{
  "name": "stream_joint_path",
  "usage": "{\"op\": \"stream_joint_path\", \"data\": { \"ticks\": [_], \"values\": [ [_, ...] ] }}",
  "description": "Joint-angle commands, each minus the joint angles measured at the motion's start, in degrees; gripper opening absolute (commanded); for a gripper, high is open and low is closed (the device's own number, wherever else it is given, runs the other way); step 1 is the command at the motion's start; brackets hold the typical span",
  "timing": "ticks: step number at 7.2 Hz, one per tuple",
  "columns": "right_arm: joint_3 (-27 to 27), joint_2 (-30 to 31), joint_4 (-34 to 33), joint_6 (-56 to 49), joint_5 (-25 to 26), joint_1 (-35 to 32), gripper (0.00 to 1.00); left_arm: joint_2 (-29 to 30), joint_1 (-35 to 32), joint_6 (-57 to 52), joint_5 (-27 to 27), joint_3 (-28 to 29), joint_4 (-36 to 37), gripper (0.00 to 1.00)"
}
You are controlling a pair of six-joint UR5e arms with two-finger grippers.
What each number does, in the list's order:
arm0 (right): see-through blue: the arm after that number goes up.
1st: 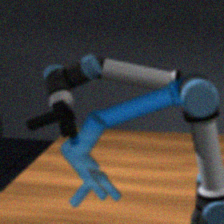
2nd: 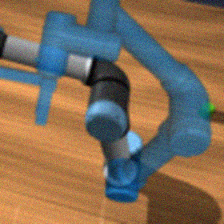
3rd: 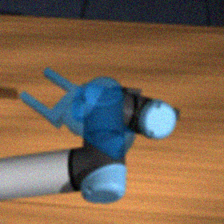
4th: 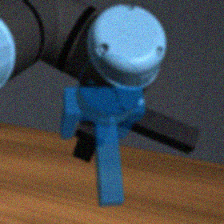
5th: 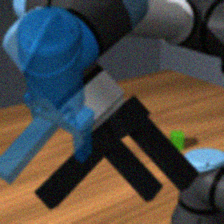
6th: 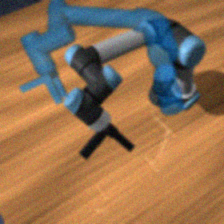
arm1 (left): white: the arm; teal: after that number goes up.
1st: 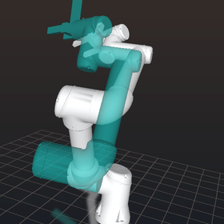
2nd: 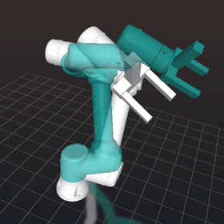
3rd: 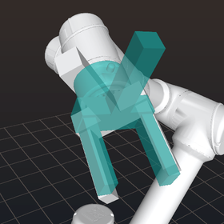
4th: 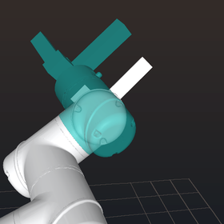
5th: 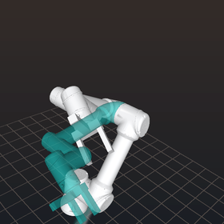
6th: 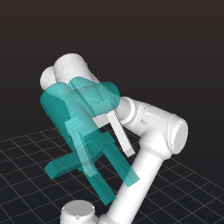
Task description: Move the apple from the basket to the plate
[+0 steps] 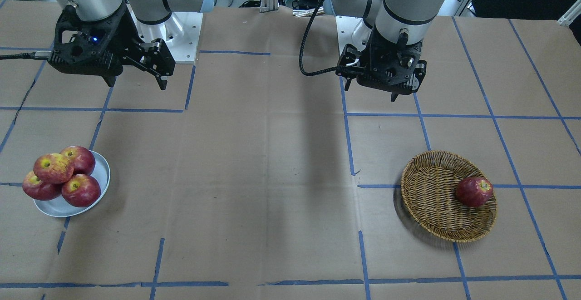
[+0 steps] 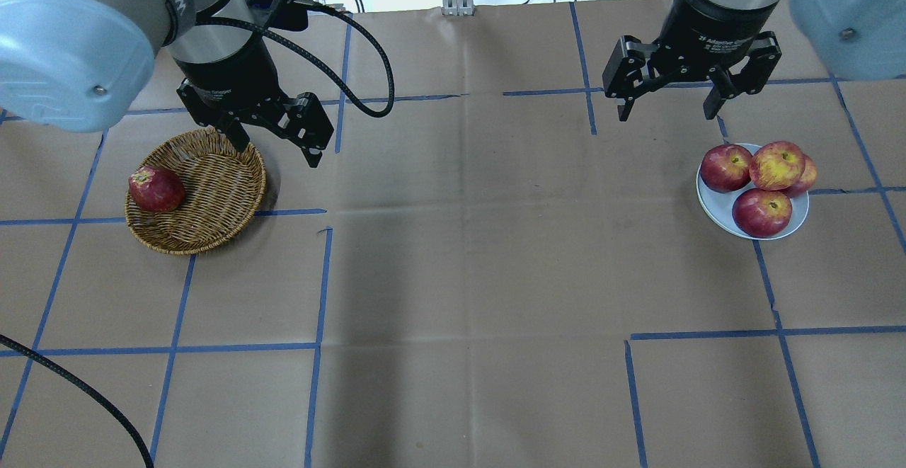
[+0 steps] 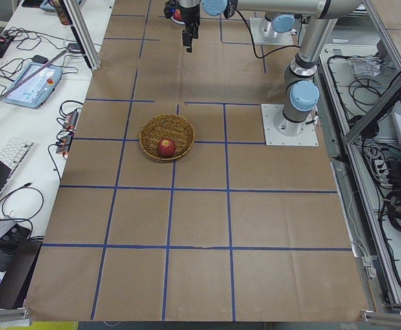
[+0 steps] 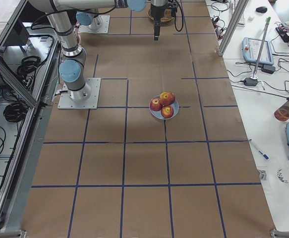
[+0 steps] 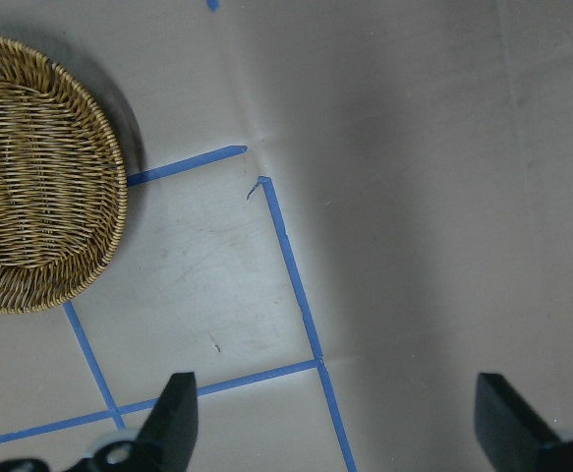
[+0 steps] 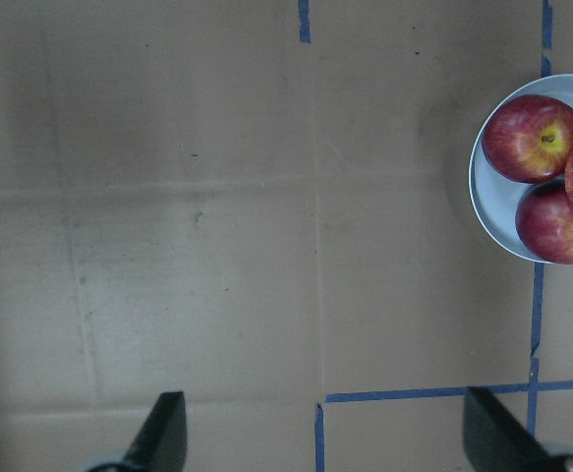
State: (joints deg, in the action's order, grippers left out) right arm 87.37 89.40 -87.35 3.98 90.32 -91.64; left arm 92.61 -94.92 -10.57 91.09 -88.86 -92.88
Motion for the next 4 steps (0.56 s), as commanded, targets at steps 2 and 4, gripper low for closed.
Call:
{"op": "stream_joint_path", "data": {
  "ticks": [2,4],
  "values": [
    [0.3,-0.1,-0.2,-2.3,0.0,0.4,1.00,0.0,0.0,-0.1,0.0,0.0,0.1,0.99],
    [2.0,0.2,-0.4,-2.1,-0.1,2.8,1.00,-0.1,0.0,-0.1,0.0,0.0,0.1,0.99]
  ]
}}
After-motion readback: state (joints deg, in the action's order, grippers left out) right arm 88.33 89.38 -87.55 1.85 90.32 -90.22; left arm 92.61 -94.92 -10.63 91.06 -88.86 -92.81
